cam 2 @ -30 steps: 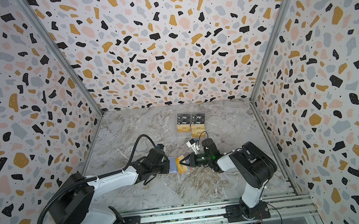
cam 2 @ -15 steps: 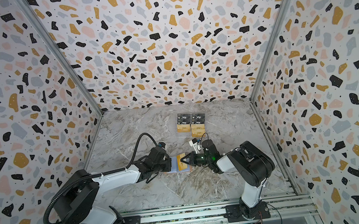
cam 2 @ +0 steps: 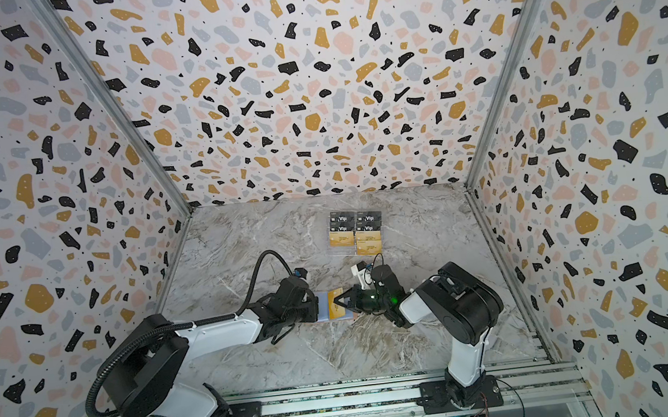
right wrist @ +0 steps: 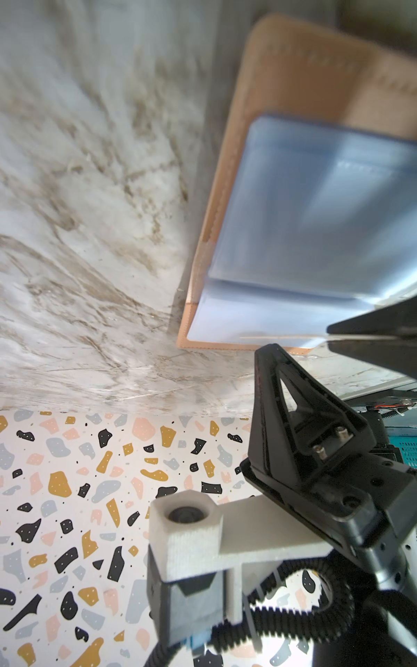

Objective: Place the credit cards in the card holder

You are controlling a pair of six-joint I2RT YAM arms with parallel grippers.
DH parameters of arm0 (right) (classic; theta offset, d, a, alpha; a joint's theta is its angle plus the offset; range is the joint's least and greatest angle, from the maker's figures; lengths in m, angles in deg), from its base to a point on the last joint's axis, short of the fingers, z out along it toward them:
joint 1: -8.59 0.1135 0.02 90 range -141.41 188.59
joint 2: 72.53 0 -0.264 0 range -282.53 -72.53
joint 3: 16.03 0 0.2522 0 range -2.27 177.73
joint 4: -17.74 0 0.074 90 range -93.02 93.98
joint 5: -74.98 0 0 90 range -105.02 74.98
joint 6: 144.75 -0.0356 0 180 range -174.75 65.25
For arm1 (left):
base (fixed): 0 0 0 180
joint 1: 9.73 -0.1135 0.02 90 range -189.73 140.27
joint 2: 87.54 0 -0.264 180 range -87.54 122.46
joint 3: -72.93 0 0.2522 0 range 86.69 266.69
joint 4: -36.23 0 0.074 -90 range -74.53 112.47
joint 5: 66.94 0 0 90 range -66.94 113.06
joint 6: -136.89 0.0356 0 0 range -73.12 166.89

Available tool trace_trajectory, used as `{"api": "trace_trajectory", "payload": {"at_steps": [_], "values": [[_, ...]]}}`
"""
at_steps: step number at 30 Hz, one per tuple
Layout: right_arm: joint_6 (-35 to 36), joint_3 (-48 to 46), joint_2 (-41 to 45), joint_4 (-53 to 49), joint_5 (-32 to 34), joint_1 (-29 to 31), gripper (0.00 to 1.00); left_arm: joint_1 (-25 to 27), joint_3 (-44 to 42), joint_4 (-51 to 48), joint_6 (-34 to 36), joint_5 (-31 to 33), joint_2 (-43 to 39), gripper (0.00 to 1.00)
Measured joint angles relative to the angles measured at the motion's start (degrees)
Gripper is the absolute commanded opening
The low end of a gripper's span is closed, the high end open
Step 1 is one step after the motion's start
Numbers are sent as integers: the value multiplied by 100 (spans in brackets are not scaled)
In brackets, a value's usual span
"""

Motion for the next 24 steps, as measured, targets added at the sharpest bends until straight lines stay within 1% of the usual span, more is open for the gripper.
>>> {"api": "trace_trajectory", "payload": {"at_steps": [7, 24], "values": [[-85, 0, -39, 107, 140, 0, 0, 0, -129, 48, 0, 0, 0, 0], [-153, 103, -278, 225, 127, 61, 0, 0, -273, 199, -68, -2, -13, 0]]}}
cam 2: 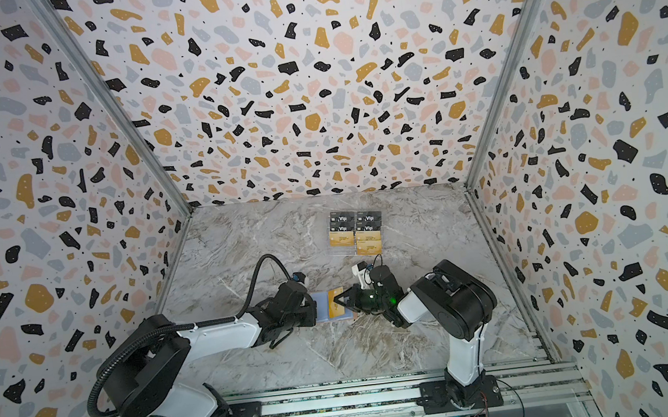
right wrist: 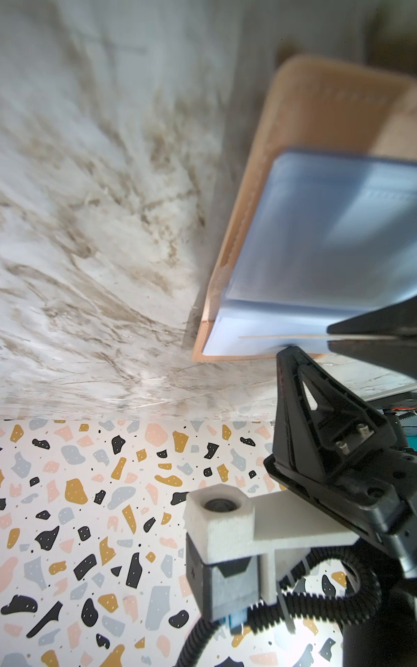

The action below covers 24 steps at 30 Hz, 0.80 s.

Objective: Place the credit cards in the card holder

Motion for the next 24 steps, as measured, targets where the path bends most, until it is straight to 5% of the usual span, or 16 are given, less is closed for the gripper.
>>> {"api": "trace_trajectory", "payload": {"at_steps": [24], "values": [[201, 201, -280, -92, 0, 9, 0, 0, -7, 20, -22, -26, 0, 0]]}}
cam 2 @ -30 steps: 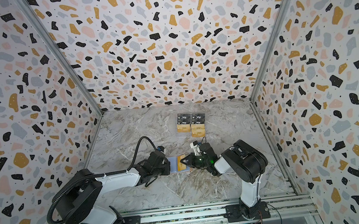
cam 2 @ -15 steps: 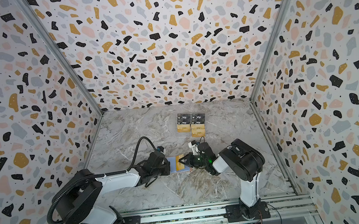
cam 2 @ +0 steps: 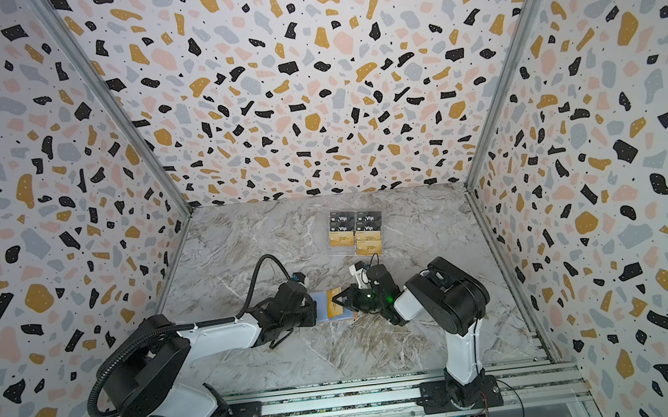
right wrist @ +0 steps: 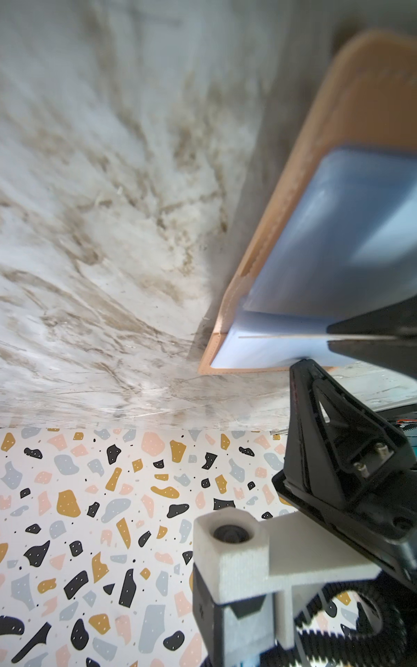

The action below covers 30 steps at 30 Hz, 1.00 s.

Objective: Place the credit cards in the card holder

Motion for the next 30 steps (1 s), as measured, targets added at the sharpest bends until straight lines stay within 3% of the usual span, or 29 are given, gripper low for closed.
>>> {"api": "trace_trajectory", "payload": {"at_steps": [30], "values": [[-146, -201, 0, 267, -20, -61, 0, -2, 0, 0, 0, -20, 0, 0]]}}
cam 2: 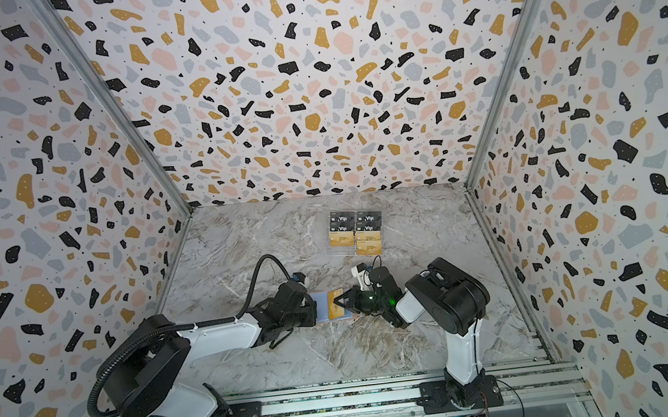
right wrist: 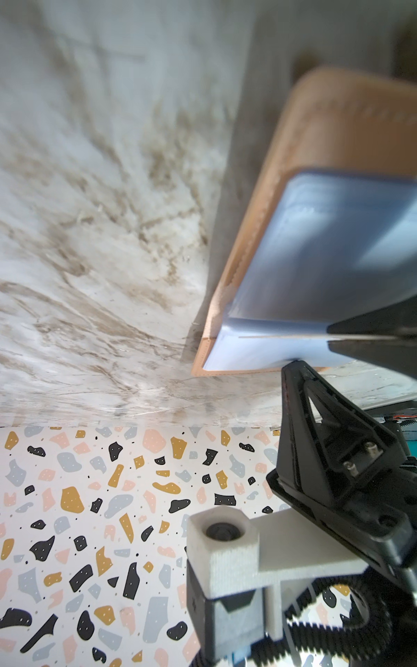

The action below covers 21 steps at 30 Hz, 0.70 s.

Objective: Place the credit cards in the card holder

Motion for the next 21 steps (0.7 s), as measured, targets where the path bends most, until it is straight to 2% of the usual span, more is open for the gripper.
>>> {"api": "trace_trajectory", "payload": {"at_steps": [21], "values": [[2, 7, 0, 4, -87, 0, 0, 0, 0, 0, 0, -35, 0, 0]]}}
